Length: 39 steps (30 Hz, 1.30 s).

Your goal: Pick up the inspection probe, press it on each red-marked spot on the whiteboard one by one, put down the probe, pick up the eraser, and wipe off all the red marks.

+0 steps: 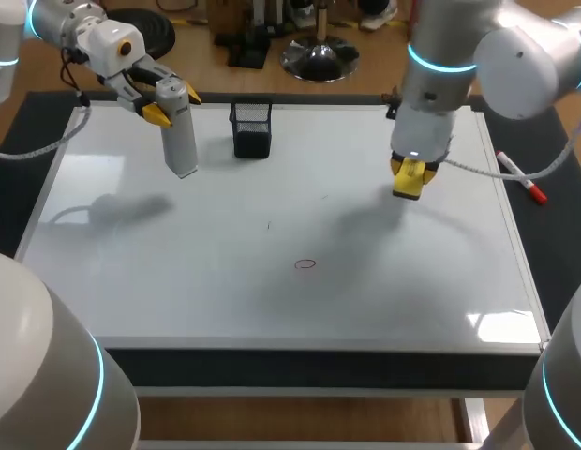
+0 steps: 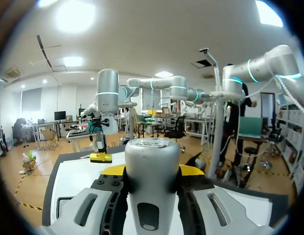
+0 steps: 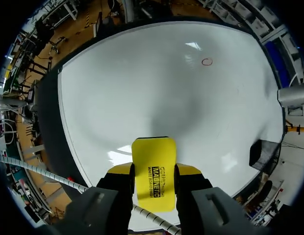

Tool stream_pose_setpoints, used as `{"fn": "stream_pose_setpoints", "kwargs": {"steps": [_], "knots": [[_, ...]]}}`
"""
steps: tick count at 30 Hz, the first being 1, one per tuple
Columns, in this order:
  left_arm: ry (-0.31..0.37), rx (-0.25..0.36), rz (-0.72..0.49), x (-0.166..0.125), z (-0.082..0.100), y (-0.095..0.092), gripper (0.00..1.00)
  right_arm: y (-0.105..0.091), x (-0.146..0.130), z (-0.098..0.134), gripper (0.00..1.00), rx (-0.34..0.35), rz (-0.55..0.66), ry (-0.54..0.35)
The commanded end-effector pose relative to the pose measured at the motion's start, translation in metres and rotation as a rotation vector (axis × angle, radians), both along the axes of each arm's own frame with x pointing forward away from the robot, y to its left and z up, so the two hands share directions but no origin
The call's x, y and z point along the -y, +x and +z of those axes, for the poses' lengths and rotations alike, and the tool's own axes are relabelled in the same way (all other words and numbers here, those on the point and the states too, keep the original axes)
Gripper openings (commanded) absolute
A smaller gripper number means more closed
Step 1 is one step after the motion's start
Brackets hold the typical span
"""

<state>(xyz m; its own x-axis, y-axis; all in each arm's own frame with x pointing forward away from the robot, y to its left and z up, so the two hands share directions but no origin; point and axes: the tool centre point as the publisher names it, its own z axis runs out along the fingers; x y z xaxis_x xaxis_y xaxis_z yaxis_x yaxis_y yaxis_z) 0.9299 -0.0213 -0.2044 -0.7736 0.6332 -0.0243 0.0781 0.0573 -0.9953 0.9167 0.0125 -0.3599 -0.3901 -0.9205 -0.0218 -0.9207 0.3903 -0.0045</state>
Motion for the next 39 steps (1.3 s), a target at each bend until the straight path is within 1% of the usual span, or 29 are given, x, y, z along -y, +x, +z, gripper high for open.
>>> {"fn": "stream_pose_setpoints", "kwargs": {"steps": [1, 5, 7, 9, 11, 16, 18, 20, 22, 27, 33, 39], "knots": [[-0.001, 0.0, -0.004, -0.001, 0.0, 0.001, 0.0, -0.016, -0.026, -0.003, 0.0, 0.014, 0.011, -0.02], [-0.001, 0.0, -0.004, -0.001, 0.0, 0.001, 0.0, -0.033, -0.051, -0.007, 0.0, 0.004, 0.036, -0.006], [-0.001, 0.0, -0.004, -0.001, 0.0, 0.001, 0.0, -0.042, -0.063, -0.009, 0.0, 0.002, 0.044, -0.014], [-0.001, 0.0, -0.004, -0.001, 0.0, 0.001, 0.0, -0.053, -0.078, -0.009, 0.0, 0.001, 0.057, -0.007], [-0.001, 0.0, -0.004, -0.001, 0.0, 0.001, 0.0, -0.061, -0.09, -0.009, 0.0, 0.004, 0.073, -0.024], [-0.001, 0.0, -0.004, -0.001, 0.0, 0.001, 0.0, -0.082, -0.119, -0.01, 0.0, 0.002, 0.104, -0.009], [-0.001, 0.0, -0.004, -0.001, 0.0, 0.001, 0.0, -0.09, -0.13, -0.013, 0.0, -0.003, 0.123, -0.021], [-0.001, 0.0, -0.004, -0.001, 0.0, 0.001, 0.0, -0.097, -0.141, -0.017, 0.0, -0.015, 0.146, -0.009], [-0.001, 0.0, -0.004, -0.001, 0.0, 0.001, 0.0, -0.103, -0.153, -0.022, 0.0, -0.023, 0.165, -0.023], [-0.001, 0.0, -0.004, -0.001, 0.0, 0.001, 0.0, -0.115, -0.175, -0.028, 0.0, -0.037, 0.21, 0.004], [-0.001, 0.0, -0.004, -0.001, 0.0, 0.001, 0.0, -0.126, -0.197, -0.033, 0.0, -0.046, 0.277, -0.009], [-0.001, 0.0, -0.004, -0.001, 0.0, 0.001, 0.0, -0.134, -0.208, -0.04, 0.0, -0.059, 0.311, -0.012]]}}
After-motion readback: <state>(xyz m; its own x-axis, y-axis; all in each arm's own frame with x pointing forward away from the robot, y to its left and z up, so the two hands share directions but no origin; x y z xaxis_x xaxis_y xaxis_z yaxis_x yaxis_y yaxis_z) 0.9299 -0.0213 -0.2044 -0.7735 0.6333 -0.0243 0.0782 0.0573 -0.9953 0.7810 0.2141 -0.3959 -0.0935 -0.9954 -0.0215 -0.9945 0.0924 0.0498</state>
